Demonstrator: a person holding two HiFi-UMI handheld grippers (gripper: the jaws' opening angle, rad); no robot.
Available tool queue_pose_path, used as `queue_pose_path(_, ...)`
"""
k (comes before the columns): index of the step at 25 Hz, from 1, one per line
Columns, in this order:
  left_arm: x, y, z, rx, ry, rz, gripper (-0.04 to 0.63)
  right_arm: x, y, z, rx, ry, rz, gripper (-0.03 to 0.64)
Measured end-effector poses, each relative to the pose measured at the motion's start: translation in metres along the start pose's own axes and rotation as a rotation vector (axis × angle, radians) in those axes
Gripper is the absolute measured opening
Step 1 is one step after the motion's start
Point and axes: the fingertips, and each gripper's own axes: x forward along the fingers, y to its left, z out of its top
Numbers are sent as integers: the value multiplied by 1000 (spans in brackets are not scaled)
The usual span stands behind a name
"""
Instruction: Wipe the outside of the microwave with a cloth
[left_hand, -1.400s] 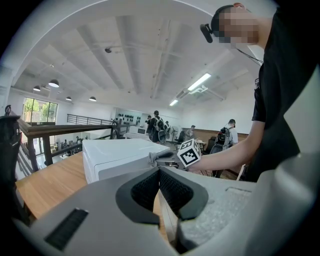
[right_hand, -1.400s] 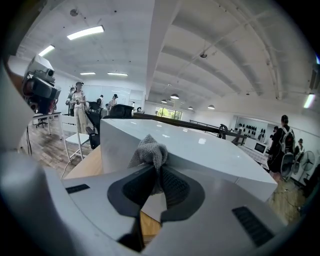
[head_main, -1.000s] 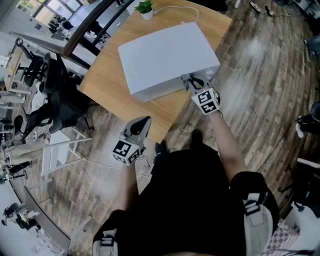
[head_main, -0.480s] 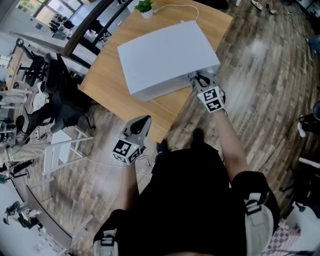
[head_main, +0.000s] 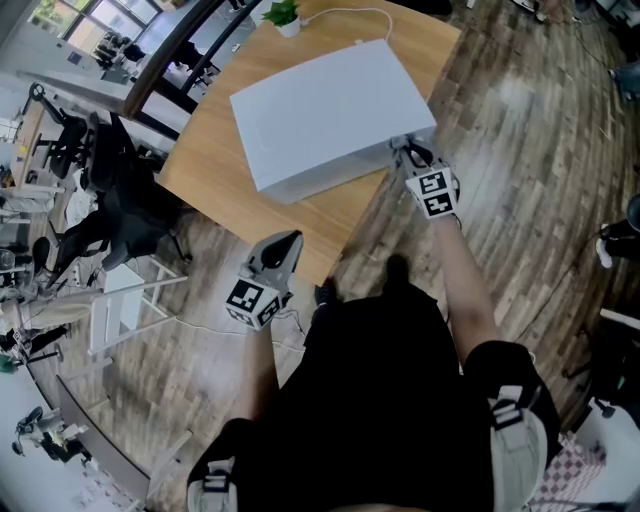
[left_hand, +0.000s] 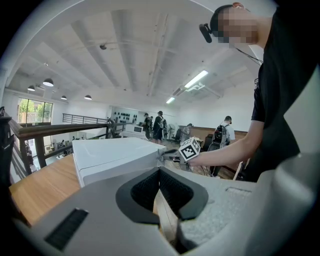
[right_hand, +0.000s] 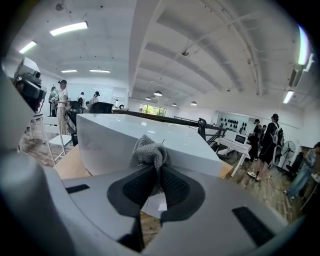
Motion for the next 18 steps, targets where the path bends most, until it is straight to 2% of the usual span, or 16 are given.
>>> queue_pose_path(10,3,-1,-1,11,2,-7,2,3,1,-4,8,3,10,37)
queue_pose_path(18,-3,-2,-5,-8,10,12,2,7,5,-18,9,38,20,37)
